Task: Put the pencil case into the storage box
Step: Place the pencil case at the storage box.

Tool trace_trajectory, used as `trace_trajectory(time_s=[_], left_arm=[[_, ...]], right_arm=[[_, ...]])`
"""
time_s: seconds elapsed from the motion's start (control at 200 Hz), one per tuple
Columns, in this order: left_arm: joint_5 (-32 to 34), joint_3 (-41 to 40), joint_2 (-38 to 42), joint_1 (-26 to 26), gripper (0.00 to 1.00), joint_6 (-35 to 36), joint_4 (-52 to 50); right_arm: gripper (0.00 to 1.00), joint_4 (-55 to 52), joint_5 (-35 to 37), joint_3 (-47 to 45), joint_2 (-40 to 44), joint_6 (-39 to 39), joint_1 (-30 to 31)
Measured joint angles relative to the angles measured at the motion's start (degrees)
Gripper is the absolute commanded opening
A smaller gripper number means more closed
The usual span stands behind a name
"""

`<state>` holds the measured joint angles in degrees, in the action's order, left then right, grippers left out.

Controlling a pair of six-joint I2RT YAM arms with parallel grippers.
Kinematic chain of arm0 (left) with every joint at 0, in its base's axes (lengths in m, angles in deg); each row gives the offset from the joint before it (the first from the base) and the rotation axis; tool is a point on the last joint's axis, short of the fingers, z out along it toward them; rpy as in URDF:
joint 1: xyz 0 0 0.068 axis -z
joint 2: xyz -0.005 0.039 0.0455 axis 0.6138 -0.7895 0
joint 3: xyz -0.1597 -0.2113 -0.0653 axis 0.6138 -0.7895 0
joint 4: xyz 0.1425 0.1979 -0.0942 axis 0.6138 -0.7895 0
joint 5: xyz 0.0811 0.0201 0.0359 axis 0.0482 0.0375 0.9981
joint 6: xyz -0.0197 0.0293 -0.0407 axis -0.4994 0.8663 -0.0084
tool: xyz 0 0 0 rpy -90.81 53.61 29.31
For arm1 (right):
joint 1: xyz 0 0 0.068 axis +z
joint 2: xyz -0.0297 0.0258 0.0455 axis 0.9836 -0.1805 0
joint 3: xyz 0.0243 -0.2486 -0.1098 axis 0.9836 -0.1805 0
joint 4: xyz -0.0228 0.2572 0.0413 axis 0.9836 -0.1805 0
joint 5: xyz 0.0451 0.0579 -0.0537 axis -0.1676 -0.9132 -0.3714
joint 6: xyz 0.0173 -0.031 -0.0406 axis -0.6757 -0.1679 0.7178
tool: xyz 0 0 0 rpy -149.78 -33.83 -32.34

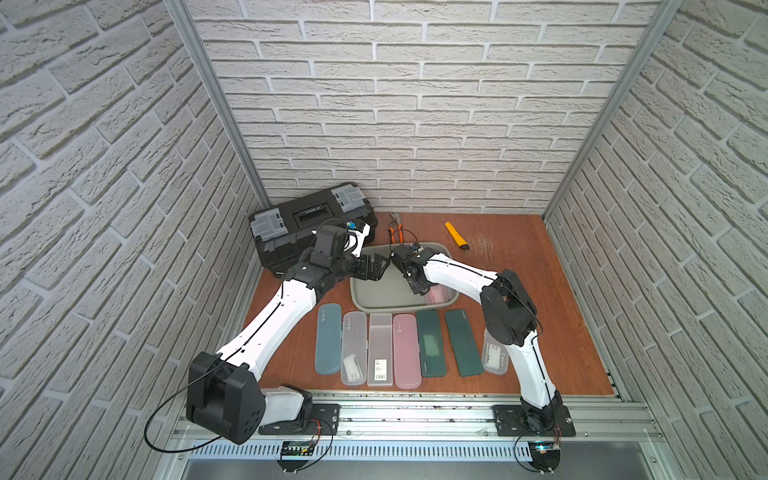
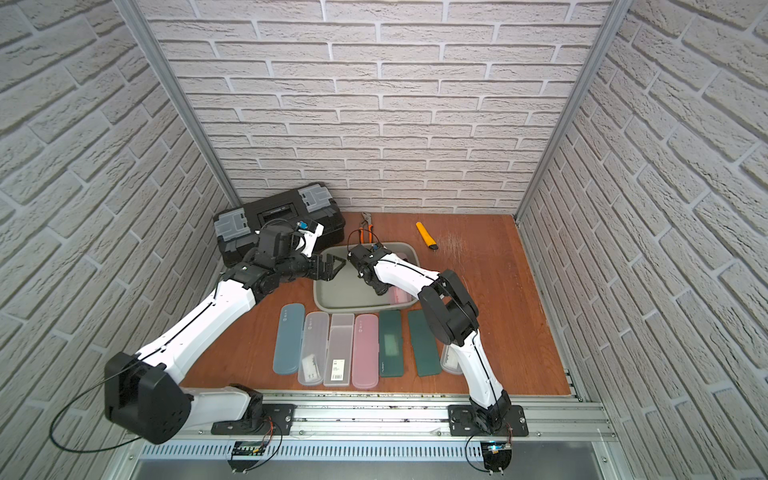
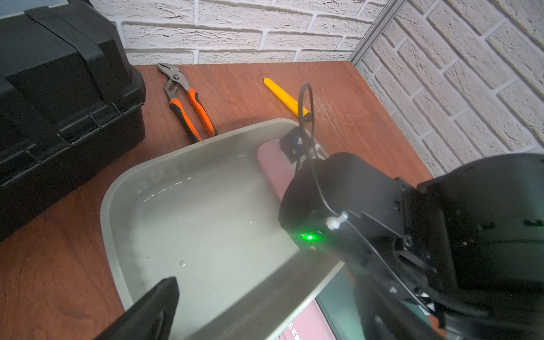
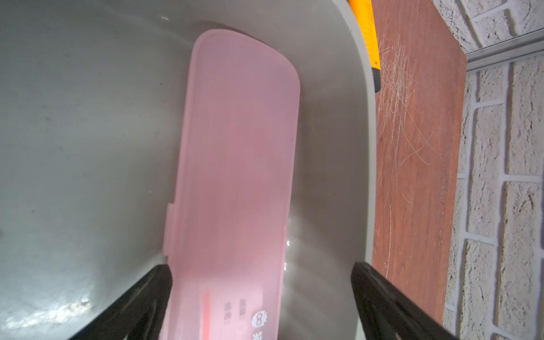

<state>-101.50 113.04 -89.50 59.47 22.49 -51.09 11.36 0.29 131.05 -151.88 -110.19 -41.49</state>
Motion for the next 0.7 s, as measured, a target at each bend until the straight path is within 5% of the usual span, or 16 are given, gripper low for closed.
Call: trace_trajectory(time_s=[0.345, 0.54, 0.695], left_arm=[[0.4, 0.0, 0.0, 0.8, 0.99, 1.0, -0.6], [1.5, 0.0, -0.3, 3.4, 0.98, 1.3, -1.6], [0.1, 0.0, -2.2, 7.1, 0.98, 0.7, -1.9]], right_arm=[[1.0, 0.1, -1.7, 0.0, 4.5, 1.5, -0.9], [1.0, 2.2, -2.7, -5.0, 23.6, 0.0, -1.3], [1.0, 5.5, -3.6, -19.6, 43.5, -4.5, -3.1]])
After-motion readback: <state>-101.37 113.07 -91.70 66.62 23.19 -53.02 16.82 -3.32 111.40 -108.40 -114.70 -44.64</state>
